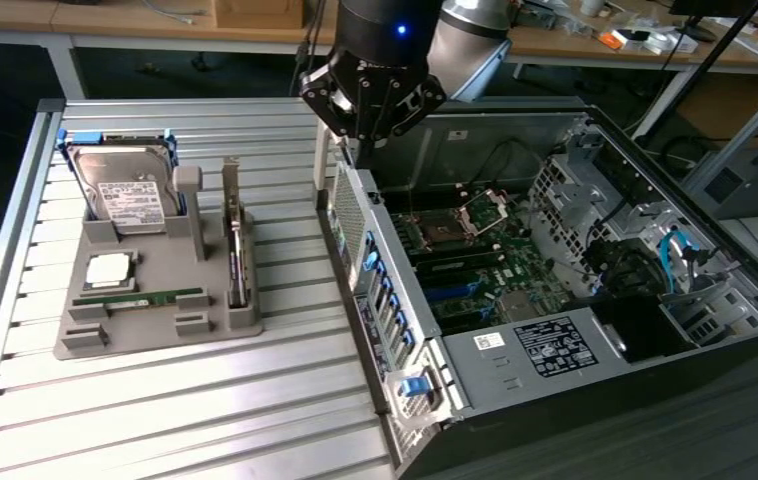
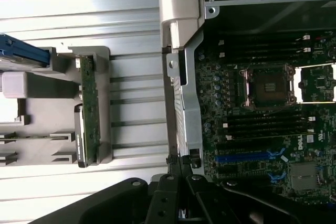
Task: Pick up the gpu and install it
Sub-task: 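Reach for the gpu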
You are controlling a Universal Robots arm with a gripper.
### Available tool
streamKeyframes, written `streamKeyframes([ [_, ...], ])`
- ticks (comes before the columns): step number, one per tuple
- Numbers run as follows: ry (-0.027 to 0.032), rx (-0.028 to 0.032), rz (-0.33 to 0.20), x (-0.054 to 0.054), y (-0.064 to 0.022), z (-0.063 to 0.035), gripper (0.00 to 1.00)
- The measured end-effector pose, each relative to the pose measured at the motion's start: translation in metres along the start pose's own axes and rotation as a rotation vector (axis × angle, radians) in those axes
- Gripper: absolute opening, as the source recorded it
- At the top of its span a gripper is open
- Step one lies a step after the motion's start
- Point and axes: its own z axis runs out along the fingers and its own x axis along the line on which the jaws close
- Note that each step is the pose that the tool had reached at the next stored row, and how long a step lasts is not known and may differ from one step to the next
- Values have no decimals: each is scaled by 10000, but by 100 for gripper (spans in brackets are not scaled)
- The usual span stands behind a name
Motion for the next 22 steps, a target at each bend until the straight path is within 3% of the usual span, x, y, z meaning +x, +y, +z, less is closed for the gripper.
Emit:
streamKeyframes([
  [22,0,0,-1,71,-5,0,10],
])
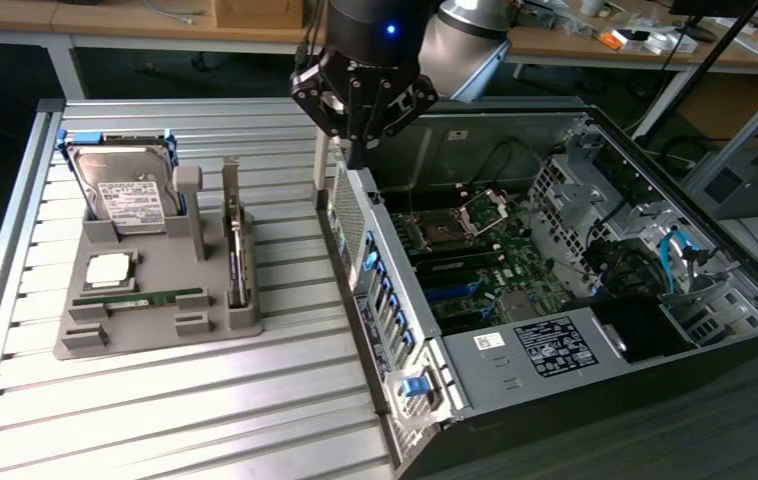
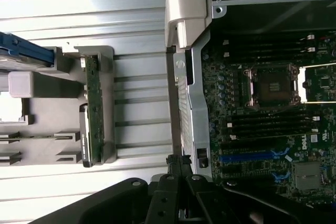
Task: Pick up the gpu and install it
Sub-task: 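Reach for the gpu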
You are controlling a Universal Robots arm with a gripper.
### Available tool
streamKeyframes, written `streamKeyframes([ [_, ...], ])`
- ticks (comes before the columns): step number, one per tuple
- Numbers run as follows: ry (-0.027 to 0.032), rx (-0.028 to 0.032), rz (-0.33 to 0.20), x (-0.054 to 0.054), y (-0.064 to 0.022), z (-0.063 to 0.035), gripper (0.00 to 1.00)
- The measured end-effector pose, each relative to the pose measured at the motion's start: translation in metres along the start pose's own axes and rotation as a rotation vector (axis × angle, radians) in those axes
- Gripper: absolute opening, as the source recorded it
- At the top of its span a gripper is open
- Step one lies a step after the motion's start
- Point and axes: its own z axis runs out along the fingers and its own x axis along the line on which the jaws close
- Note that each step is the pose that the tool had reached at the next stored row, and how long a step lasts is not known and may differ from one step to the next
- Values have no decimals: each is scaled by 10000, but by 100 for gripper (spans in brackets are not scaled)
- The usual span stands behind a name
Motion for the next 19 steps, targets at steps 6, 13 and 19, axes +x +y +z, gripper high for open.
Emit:
streamKeyframes([
  [6,0,0,0,32,-3,0,10],
  [13,0,1,-1,71,-5,0,10],
  [19,0,0,0,89,-7,0,10],
])
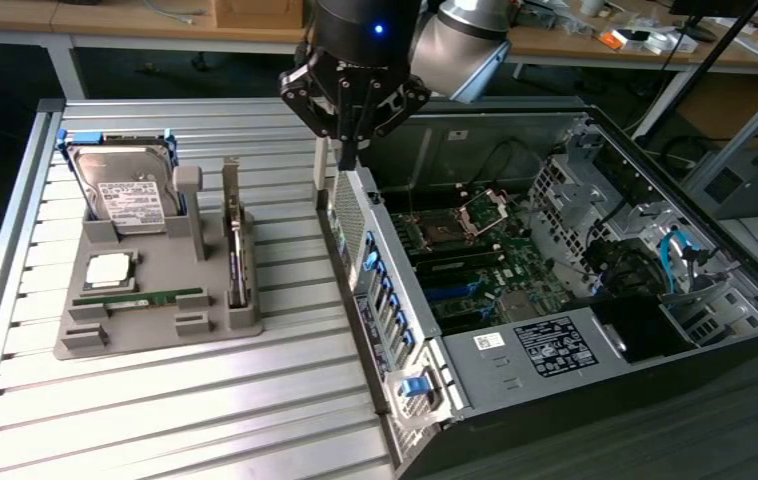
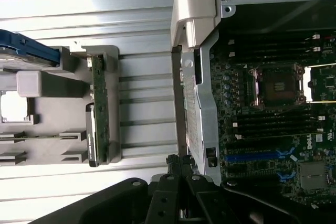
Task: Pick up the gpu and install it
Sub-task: 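Reach for the gpu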
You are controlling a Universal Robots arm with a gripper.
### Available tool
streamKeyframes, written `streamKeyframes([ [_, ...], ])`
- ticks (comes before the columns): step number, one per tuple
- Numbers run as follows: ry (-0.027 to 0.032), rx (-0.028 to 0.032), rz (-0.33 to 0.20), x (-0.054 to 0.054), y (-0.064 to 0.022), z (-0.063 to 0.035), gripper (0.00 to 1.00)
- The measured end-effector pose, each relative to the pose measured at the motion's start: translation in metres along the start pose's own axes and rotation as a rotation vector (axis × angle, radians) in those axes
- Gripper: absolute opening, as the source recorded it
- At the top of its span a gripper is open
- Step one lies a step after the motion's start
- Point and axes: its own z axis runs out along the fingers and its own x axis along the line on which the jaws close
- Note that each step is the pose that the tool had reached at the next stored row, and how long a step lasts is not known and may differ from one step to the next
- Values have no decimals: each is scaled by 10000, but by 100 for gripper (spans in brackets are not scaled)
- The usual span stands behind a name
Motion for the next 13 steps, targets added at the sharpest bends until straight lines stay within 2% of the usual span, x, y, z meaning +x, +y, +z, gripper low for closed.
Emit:
streamKeyframes([
  [13,0,0,0,66,-5,0,10],
])
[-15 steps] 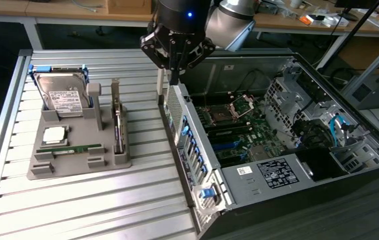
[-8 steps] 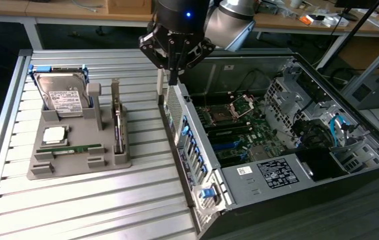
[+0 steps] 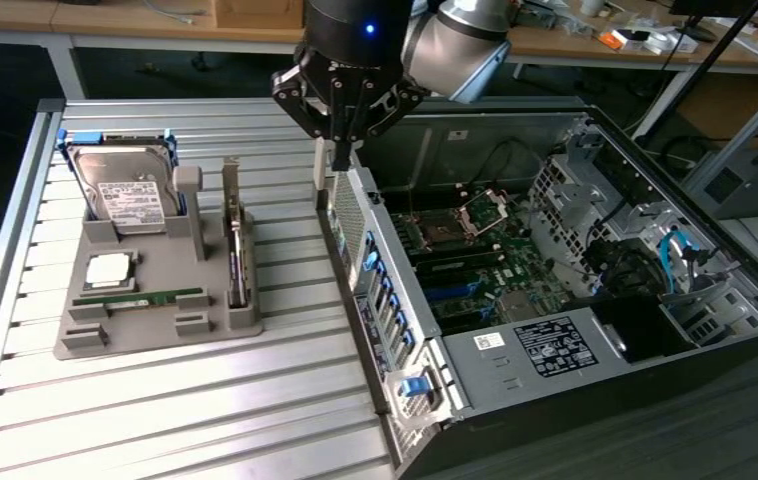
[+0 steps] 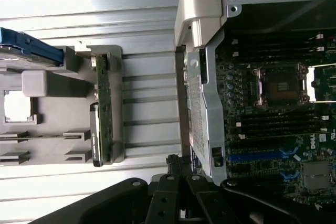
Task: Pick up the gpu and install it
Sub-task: 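Reach for the gpu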
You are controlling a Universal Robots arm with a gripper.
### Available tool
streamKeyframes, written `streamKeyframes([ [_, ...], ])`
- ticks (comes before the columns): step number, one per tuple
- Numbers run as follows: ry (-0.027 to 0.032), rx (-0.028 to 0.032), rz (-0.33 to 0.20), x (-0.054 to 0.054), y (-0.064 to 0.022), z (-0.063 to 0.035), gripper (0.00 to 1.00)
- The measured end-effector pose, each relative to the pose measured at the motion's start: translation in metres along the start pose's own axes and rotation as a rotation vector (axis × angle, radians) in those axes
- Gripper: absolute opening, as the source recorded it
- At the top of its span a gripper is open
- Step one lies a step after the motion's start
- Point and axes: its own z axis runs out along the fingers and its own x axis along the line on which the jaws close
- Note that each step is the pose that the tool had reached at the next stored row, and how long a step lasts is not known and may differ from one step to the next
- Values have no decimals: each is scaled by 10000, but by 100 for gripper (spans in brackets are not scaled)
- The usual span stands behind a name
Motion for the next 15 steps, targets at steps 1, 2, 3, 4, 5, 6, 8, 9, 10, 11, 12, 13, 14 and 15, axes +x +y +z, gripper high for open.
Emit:
streamKeyframes([
  [1,0,1,0,11,-1,-1,10],
  [2,0,0,0,22,-2,-1,10],
  [3,0,0,0,32,-2,-1,10],
  [4,0,-1,0,49,-4,-1,10],
  [5,-1,-1,-1,61,-5,-1,10],
  [6,0,0,0,73,-5,-2,10],
  [8,0,0,0,85,-6,-1,10],
  [9,0,0,0,89,-6,-2,10],
  [10,0,0,-1,92,-7,-2,10],
  [11,1,0,-2,95,-7,-2,10],
  [12,0,0,-1,97,-7,-2,10],
  [13,0,0,-1,99,-7,-2,10],
  [14,0,0,0,102,-8,-2,10],
  [15,0,0,-1,104,-8,-2,10],
])
